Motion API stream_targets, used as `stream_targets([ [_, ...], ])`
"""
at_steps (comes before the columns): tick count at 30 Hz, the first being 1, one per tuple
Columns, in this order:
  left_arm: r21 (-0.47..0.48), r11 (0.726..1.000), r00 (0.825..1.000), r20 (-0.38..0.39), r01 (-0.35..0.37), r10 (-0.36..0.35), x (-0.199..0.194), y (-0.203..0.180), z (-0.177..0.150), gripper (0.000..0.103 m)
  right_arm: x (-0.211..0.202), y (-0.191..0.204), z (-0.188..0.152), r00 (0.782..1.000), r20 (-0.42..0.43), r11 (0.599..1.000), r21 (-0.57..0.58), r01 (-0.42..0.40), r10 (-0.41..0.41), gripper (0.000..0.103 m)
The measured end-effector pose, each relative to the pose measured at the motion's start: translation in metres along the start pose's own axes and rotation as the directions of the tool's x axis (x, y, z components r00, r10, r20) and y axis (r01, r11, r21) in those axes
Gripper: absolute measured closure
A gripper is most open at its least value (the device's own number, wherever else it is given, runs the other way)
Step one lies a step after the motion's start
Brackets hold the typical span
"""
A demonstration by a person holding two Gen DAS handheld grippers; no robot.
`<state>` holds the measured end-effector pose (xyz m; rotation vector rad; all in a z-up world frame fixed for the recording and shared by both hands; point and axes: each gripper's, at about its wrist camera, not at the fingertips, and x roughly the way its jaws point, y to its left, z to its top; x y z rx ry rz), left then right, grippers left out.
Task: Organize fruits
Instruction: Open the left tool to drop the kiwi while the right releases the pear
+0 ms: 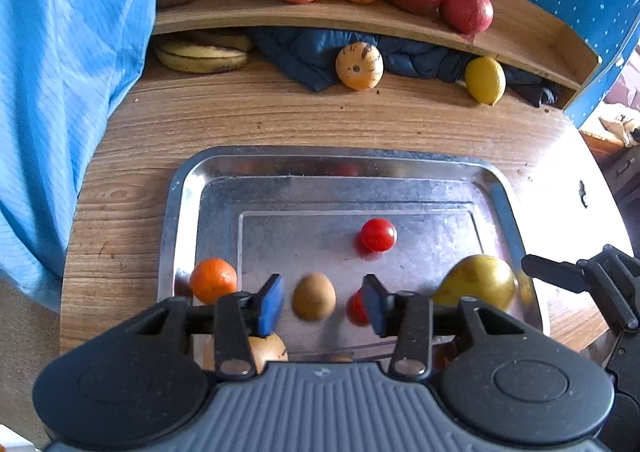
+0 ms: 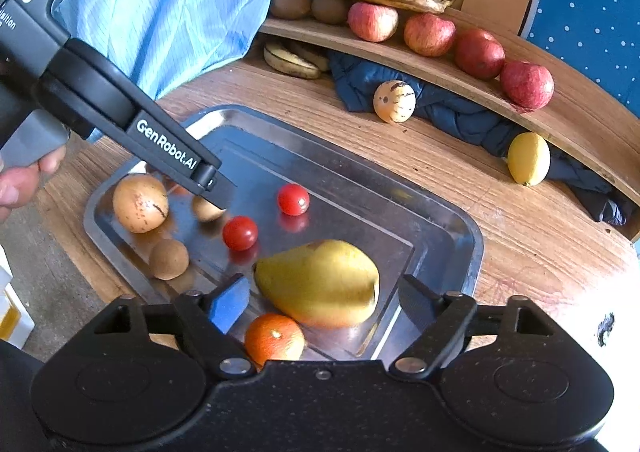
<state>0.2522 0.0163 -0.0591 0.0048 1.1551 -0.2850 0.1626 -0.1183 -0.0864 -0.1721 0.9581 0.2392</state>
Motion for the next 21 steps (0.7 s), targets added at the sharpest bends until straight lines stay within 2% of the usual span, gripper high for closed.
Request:
stream_targets([
  [6, -0.01, 1.0, 0.998, 0.066, -0.001, 0.002, -0.023, 0.003, -0.01, 0.016, -0.018, 0.003, -0.005, 0.999, 0.036, 0.999, 0.041, -0.021, 0.019, 0.004],
  [12, -0.023, 0.999, 0.994, 0.105, -0.031, 0.033, -0.043, 0.009, -0.028, 0.001, -0.032, 0.007, -0.011, 0.998, 0.059, 0.998, 0.053, -0.024, 0.021, 0.002],
  [16, -0.018, 0.999, 0.991, 0.123, -0.046, 0.048, -0.055, 0.015, -0.044, 0.001, -0.039, 0.01, -0.015, 0.998, 0.059, 0.998, 0.066, -0.026, 0.022, 0.001],
  [21, 0.027, 0.997, 0.991, 0.111, -0.077, 0.073, -0.065, 0.016, -0.066, 0.0, -0.046, 0.015, -0.023, 0.999, 0.037, 0.995, 0.091, -0.041, 0.037, 0.001],
])
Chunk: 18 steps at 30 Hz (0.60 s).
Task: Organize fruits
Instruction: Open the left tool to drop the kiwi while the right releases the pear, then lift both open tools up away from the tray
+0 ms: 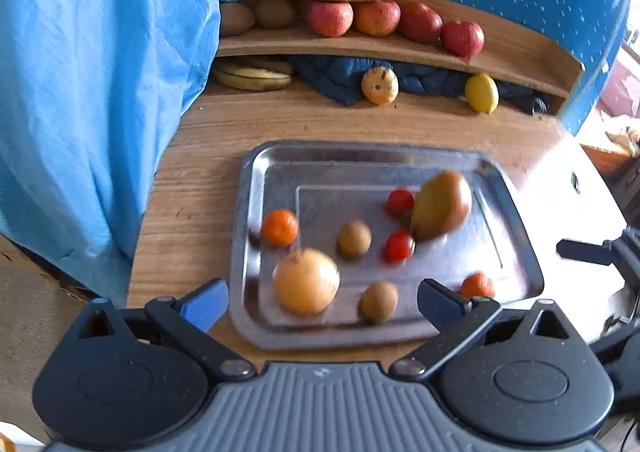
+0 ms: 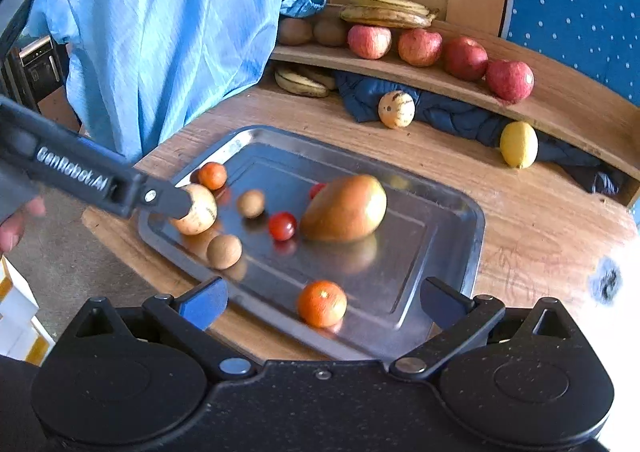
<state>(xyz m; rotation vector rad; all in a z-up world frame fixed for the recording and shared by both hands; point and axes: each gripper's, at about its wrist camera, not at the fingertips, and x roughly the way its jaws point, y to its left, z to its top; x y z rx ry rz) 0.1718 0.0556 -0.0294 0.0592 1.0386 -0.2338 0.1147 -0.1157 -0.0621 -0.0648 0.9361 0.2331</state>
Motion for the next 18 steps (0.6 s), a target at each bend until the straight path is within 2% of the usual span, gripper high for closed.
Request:
stream_targets([
  [10, 0.084, 0.995, 0.989, -0.134, -0.05, 0.061, 0.004, -0.009, -0.029, 0.0, 0.002, -0.006, -0.016, 0.992, -0.109, 0.996, 0.052, 0.07, -0.064, 0.001],
  [18, 0.122, 0.991, 0.986, -0.143, -0.064, 0.081, 0.006, -0.015, -0.023, 0.0, 0.001, -0.016, -0.019, 0.988, -0.122, 0.989, 0.104, 0.103, -0.09, 0.001],
])
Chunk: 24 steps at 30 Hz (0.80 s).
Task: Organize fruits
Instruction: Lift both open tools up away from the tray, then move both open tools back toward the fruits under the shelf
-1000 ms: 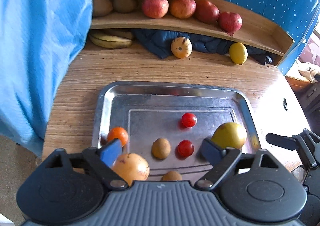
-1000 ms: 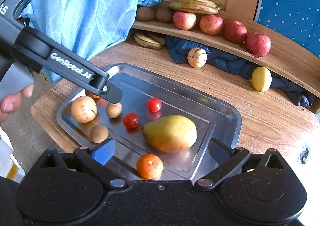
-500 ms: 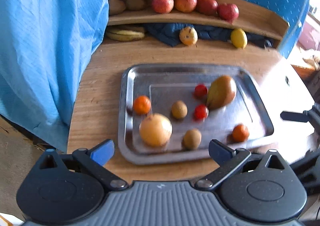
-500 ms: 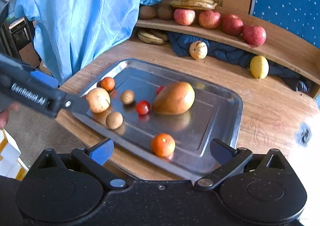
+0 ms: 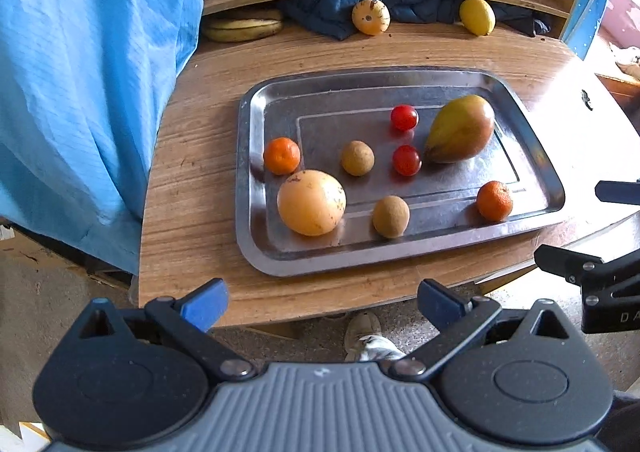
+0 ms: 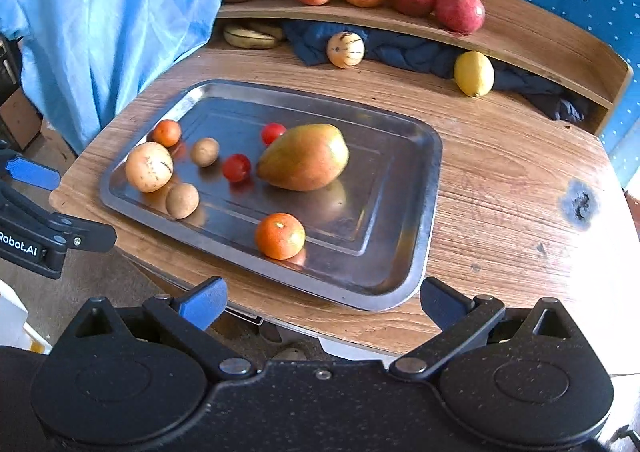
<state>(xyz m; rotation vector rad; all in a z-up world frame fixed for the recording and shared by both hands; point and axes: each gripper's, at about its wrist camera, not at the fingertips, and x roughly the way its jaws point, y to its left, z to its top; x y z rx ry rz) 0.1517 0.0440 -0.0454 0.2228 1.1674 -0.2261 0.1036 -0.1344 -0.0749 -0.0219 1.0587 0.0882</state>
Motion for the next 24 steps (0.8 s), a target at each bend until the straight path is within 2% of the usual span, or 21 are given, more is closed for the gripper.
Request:
stream_targets([
  [10, 0.031, 0.999, 1.0, 0.005, 0.009, -0.009, 0.01, -0.003, 0.022, 0.0, 0.007, -0.012, 0.014, 1.0, 0.021, 0.999, 0.04, 0.019, -0.02, 0.001],
  [24, 0.051, 0.998, 1.0, 0.019, 0.023, -0.024, 0.033, -0.004, 0.082, 0.0, 0.026, -0.041, 0.045, 0.998, 0.055, 0.993, 0.11, 0.034, -0.04, 0.001],
])
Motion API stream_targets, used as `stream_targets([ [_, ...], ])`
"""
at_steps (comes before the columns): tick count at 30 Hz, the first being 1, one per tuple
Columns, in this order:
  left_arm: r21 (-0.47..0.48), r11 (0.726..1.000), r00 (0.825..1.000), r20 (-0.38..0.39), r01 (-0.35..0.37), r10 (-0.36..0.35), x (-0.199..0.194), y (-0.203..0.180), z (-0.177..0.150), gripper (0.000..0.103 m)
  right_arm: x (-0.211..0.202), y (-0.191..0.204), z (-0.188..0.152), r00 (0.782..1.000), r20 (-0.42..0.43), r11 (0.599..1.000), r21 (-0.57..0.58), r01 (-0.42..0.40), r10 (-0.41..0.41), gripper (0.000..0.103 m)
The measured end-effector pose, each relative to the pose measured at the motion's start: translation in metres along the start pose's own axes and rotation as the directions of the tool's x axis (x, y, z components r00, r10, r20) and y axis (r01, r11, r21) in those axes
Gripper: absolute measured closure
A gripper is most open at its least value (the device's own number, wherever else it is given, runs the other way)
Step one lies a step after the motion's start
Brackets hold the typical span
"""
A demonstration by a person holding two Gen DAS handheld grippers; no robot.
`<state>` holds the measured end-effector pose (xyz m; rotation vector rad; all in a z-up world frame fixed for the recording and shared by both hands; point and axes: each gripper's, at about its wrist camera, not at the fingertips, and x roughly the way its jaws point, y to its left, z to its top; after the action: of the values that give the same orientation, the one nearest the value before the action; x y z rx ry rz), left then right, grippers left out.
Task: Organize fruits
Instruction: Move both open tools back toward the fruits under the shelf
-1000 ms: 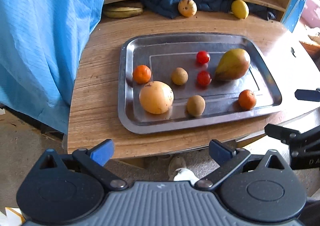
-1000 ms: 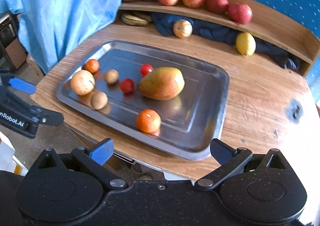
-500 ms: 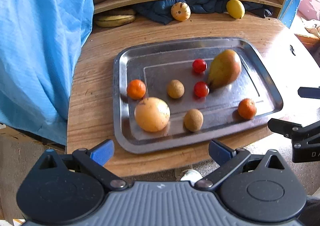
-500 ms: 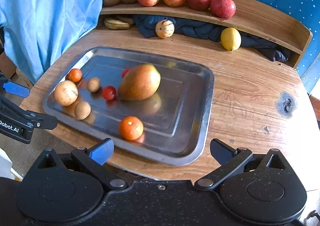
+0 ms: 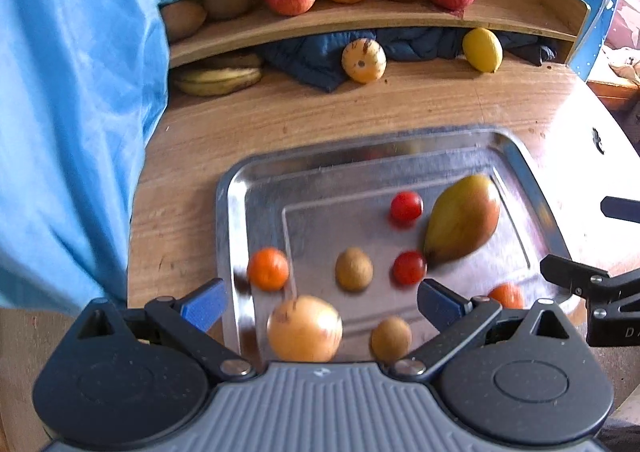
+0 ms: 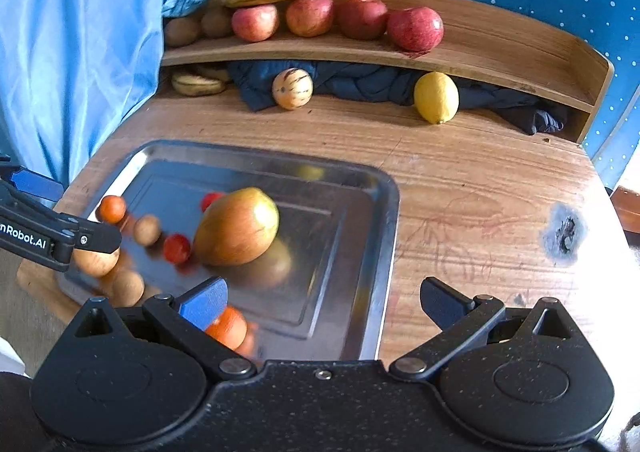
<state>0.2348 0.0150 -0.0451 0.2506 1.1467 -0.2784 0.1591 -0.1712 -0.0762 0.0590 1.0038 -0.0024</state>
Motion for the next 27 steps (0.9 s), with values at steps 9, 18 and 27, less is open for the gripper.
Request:
stream_targets([
  [9, 0.043, 0.999, 0.999, 0.04, 0.018, -0.02, 0.013, -0.012, 0.035, 0.0, 0.013, -0.012, 0.02, 1.0, 0.021, 0.999, 0.028, 0.016, -0.016, 0.001],
  [18, 0.084, 0.996, 0.996, 0.073, 0.037, -0.043, 0.026, -0.02, 0.067, 0.0, 0.028, -0.02, 0.036, 0.999, 0.028, 0.998, 0.059, 0.036, -0.037, 0.001],
  [27, 0.064, 0.995, 0.994, 0.066, 0.078, -0.082, 0.044, -0.017, 0.092, 0.0, 0.036, -0.022, 0.046, 0.997, 0.046, 0.994, 0.087, 0.065, -0.069, 0.001],
])
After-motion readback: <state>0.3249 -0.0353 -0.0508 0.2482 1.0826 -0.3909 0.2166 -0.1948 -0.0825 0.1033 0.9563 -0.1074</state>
